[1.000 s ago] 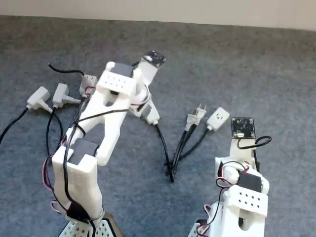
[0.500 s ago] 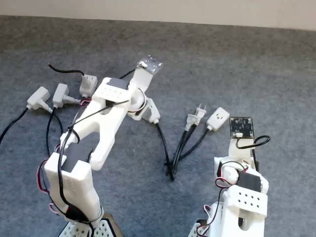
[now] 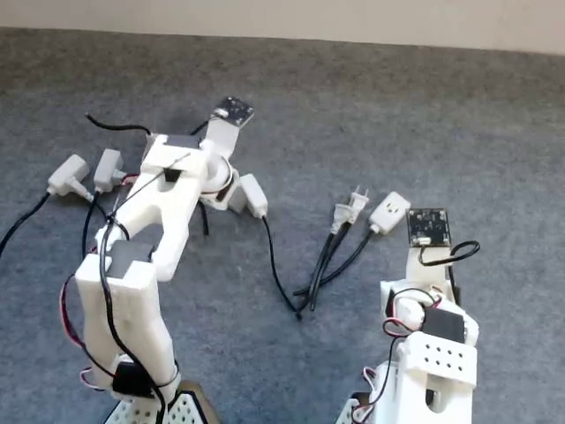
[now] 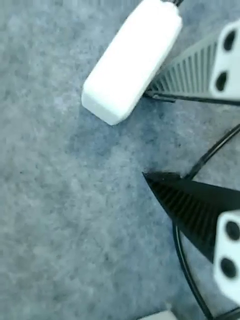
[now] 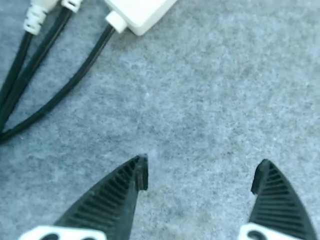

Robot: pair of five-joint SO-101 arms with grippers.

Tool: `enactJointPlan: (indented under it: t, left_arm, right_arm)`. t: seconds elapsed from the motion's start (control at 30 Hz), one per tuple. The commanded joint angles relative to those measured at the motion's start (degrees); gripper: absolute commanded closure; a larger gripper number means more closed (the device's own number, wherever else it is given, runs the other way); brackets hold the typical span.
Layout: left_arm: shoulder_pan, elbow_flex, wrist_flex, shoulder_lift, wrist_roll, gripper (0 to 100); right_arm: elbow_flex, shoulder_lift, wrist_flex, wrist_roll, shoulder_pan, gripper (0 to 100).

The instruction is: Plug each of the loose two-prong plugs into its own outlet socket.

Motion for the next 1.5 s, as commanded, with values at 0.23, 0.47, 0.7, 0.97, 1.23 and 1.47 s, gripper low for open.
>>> enactJointPlan:
  t: [0.23,0.47,0.7,0.97,1.23,1.47]
  left_arm:
    - [-0.57,-22.29,16.26,-6.9,3.25,79]
    - [4.88,-28.0,19.34,-6.81,7.74,79]
    - [10.86,-26.95,17.58,0.4,9.32,79]
    - [9.27,-26.59,19.6,4.79,9.32,79]
    - [2.42,-26.86,30.77,0.84,8.88,79]
    - [0.66,-26.86,32.0,-2.77,8.97,79]
  right_arm:
    - [-0.4,-0.66,-0.84,0.44,-1.1,67.4]
    - [-0.4,-0.66,-0.84,0.44,-1.1,67.4]
    - [-0.31,-0.66,-0.84,0.44,-1.1,67.4]
    - [0.57,-0.75,-0.84,0.44,-1.1,67.4]
    - [0.57,-0.84,-0.84,0.44,-1.1,67.4]
    - [0.66,-0.84,-0.84,0.44,-1.1,67.4]
